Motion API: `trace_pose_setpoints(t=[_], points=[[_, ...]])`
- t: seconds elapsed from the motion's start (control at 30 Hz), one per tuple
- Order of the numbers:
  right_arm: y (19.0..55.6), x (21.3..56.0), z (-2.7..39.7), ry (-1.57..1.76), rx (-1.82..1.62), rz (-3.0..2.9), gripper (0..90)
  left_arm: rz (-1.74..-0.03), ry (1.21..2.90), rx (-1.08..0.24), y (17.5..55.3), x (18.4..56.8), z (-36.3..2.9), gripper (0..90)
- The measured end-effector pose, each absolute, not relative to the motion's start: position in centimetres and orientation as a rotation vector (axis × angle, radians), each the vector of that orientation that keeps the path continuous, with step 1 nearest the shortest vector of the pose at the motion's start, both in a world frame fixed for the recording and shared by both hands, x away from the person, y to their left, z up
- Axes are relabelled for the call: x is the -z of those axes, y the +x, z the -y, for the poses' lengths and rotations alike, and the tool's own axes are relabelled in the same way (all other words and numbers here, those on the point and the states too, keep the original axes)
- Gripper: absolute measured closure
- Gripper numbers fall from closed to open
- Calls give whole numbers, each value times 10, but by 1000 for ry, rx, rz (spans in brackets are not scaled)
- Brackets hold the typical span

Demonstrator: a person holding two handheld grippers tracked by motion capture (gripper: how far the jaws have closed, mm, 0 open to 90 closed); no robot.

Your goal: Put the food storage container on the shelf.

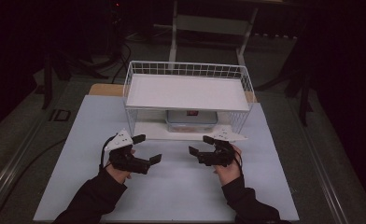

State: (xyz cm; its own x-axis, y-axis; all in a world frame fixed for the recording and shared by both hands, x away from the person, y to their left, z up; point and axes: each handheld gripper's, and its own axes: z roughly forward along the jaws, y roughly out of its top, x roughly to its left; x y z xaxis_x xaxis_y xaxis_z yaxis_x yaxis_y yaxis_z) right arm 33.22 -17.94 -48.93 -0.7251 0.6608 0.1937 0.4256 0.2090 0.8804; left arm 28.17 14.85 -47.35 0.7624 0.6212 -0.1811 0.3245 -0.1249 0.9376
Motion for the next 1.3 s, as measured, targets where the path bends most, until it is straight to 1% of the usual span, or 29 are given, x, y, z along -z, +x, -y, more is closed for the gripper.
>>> trace_pose_setpoints(t=[0.23, 0.73, 1.07, 1.3], points=[[324, 488, 194, 1049, -1509, -2239, 179, -741, 1745, -289, 276, 474, -153, 6], [292, 490, 228, 1033, -1473, -2228, 177, -751, 1764, -291, 264, 477, -171, 6], [274, 489, 251, 1043, -1494, -2203, 177, -746, 1798, -288, 257, 482, -177, 6], [262, 494, 267, 1046, -1480, -2220, 177, -734, 1819, -267, 252, 487, -181, 6]])
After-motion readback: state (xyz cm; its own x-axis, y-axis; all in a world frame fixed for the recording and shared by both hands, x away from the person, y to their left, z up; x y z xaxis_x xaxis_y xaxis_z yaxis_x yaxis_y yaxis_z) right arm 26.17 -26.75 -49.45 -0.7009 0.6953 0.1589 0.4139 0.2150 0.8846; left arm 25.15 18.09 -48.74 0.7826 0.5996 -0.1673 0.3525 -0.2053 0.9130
